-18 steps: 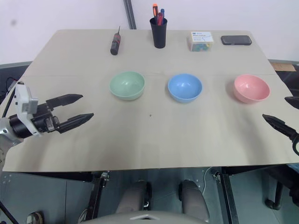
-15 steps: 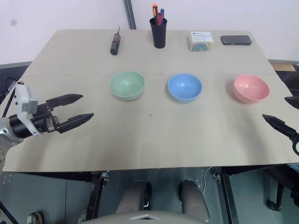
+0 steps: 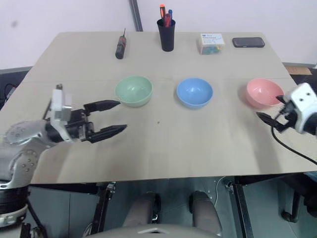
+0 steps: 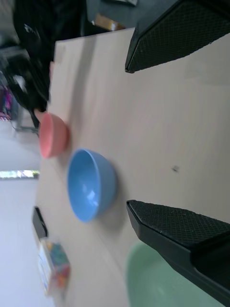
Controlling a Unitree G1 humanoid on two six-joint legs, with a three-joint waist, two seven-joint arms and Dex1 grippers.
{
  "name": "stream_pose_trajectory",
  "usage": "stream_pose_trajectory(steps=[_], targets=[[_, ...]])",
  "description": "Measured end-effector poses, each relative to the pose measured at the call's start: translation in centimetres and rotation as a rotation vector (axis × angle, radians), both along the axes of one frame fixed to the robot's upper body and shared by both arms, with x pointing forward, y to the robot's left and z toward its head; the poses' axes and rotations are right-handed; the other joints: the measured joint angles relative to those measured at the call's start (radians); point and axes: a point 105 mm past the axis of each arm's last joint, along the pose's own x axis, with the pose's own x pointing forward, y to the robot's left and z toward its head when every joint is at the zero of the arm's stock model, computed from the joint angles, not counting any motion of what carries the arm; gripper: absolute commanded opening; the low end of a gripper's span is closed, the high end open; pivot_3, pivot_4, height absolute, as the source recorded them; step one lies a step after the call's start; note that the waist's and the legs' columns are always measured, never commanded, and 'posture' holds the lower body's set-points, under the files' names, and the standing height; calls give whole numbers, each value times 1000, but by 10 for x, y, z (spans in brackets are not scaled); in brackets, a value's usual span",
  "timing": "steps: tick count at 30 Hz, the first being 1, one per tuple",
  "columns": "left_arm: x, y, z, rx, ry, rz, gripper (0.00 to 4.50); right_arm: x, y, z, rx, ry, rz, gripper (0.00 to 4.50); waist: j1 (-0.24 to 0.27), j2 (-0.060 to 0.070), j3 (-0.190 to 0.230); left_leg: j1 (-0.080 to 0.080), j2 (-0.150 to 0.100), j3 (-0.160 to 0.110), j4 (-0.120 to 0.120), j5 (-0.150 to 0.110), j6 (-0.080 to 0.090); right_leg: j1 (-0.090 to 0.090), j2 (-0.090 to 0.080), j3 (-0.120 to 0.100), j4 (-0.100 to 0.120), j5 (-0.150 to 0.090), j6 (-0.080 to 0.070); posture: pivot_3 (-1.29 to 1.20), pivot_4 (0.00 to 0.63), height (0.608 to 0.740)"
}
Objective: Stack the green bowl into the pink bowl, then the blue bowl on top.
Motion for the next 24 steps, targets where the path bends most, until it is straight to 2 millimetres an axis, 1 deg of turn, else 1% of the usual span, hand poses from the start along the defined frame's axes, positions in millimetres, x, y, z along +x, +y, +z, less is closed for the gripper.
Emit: stream_pose_trajectory(steps=[4, 5, 6, 7, 9, 10, 11, 13, 14, 15, 18, 20, 22, 24], targets=[[2, -20, 4, -32, -39, -63, 4500, 30, 2, -23, -25, 52, -14, 4422, 3, 0, 0, -2, 0, 0, 0, 0, 0, -1, -1, 0, 0, 0, 0, 0, 150, 740], [3, -24, 4, -40, -46, -70, 4500, 34, 3, -26, -22, 61, -19, 3927, 3, 0, 0, -2, -1, 0, 0, 0, 0, -2, -1, 0, -1, 0, 0, 0, 150, 740], [4, -33, 5, -61, -51, -84, 4500, 43, 5, -32, -33, 72, -19, 3160, 5, 0, 0, -3, -1, 0, 0, 0, 0, -2, -1, 0, -1, 0, 0, 0, 150, 740], [5, -35, 5, -72, -53, -69, 4500, 49, 0, -33, -48, 81, -29, 2921, 5, 1, 0, -4, -1, 0, -1, 0, 0, -2, -2, -1, -1, 0, 0, 0, 150, 740], [6, -37, 5, -86, -53, -59, 4500, 55, -2, -33, -51, 83, -36, 2080, 2, 0, 0, -3, -1, 0, -1, 0, 0, -2, -2, 0, -2, 0, 0, 0, 150, 740], [6, -37, 5, -87, -53, -57, 4500, 56, -2, -34, -52, 83, -34, 2080, 0, 0, 0, -3, -1, 0, -1, 0, 0, -2, -2, 0, -1, 0, 0, 0, 150, 740], [4, -37, 5, -86, -55, -52, 4500, 58, -3, -35, -61, 87, -30, 1518, -2, 1, 0, -3, -1, 0, -1, 0, 0, -2, -2, 0, -1, 0, 0, 0, 150, 740], [2, -37, 3, -84, -52, -47, 4500, 60, -3, -37, -71, 95, -24, 801, -3, 1, 0, -2, -1, 0, -1, 0, 0, -2, -2, 0, 0, 0, 0, 0, 150, 740], [2, -37, 2, -84, -49, -43, 4500, 61, -3, -37, -74, 93, -17, 296, -4, 1, 0, -2, -1, 0, -1, 0, 0, -2, -2, 0, 1, 0, 0, 0, 150, 740], [2, -36, 2, -84, -47, -39, 4500, 61, -2, -37, -76, 93, -7, 75, -5, 1, 0, -2, -1, 0, 0, 0, 0, -2, -2, 0, 1, 0, 0, 0, 150, 740], [3, -35, 1, -87, -44, -25, 4500, 61, 4, -34, -81, 86, 25, 75, -6, 1, 0, -2, -1, 0, 0, 0, 0, -2, -2, 0, 2, 0, 0, 0, 150, 740], [3, -33, 0, -85, -41, -16, 4500, 59, 14, -27, -96, 63, 80, 75, -8, 1, 0, -2, -1, 0, 0, 0, 0, -2, -2, 0, 2, 0, 0, 0, 150, 740], [3, -30, -1, -85, -41, -4, 4500, 46, 28, -21, -99, 58, 163, 75, -6, 1, 1, -3, 0, -2, 0, 0, 0, -2, -2, -1, 2, 0, 0, 0, 150, 740], [5, -23, -2, -82, -47, 24, 4500, 19, 47, -22, -97, 93, 262, 75, 3, 2, 1, -3, 0, -4, 0, 0, 0, -3, -2, -2, 2, 0, 0, 0, 150, 740]])
